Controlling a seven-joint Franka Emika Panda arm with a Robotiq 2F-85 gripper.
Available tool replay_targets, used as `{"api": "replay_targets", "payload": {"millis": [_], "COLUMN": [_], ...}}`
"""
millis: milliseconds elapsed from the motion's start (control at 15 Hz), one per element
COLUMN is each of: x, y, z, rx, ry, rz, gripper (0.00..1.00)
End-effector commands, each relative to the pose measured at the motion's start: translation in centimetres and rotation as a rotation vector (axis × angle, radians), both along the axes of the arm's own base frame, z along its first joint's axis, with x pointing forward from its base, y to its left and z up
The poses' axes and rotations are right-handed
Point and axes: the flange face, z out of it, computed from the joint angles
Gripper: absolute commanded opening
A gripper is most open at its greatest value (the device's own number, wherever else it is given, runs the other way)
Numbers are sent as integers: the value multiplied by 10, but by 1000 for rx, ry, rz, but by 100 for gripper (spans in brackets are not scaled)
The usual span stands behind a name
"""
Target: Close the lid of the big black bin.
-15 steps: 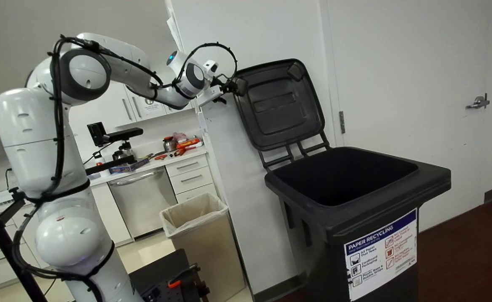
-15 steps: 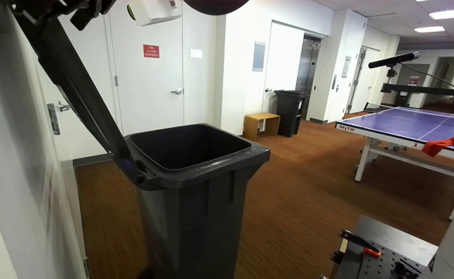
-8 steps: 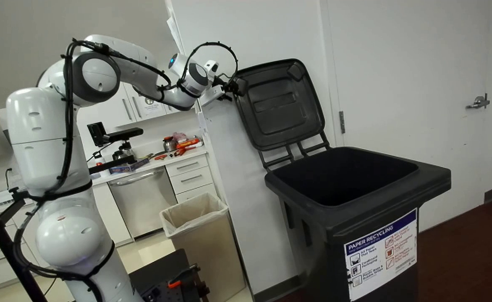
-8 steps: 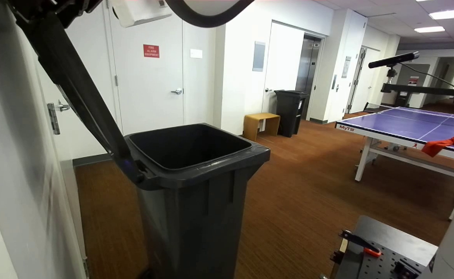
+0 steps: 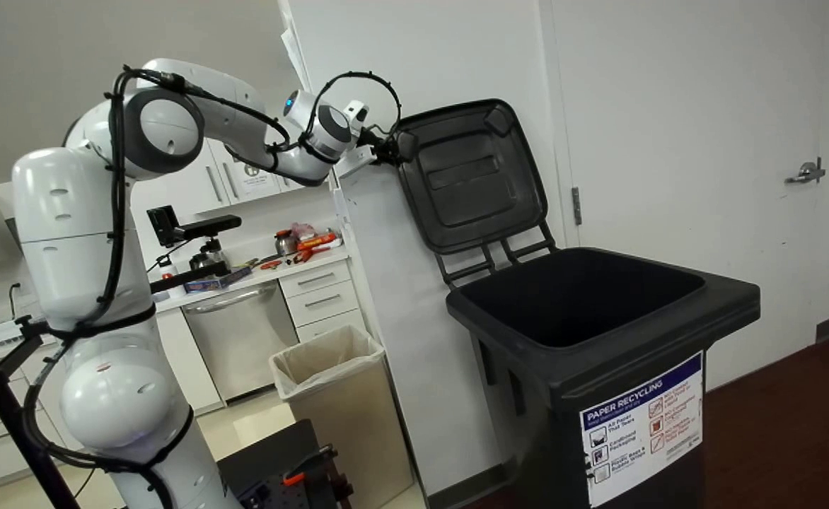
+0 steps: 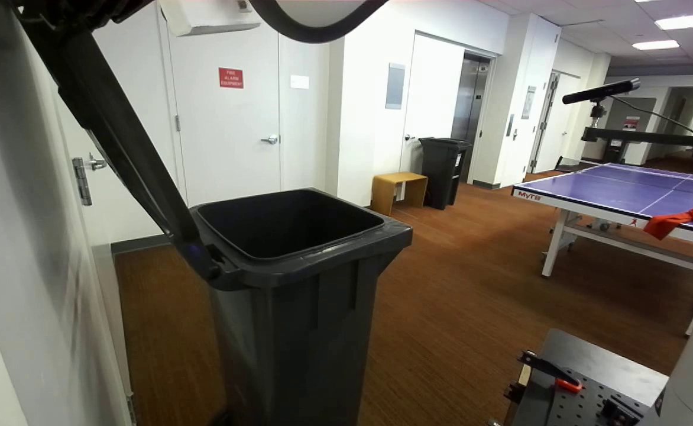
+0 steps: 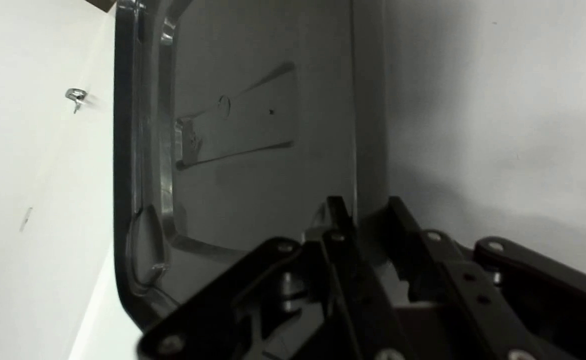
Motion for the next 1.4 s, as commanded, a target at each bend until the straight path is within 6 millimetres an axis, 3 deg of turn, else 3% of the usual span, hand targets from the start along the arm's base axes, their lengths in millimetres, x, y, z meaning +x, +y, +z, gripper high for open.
{"api": "replay_targets", "payload": {"millis": [0, 400, 1067, 1333], "x": [-13, -28, -55, -68], "y": [-15, -56, -157, -196], "z": [19, 26, 22, 12], "rx": [31, 108, 331, 412], "ry": [-47, -57, -73, -71], "rz": [-55, -180, -394, -472], "gripper": [6, 6, 6, 6]}}
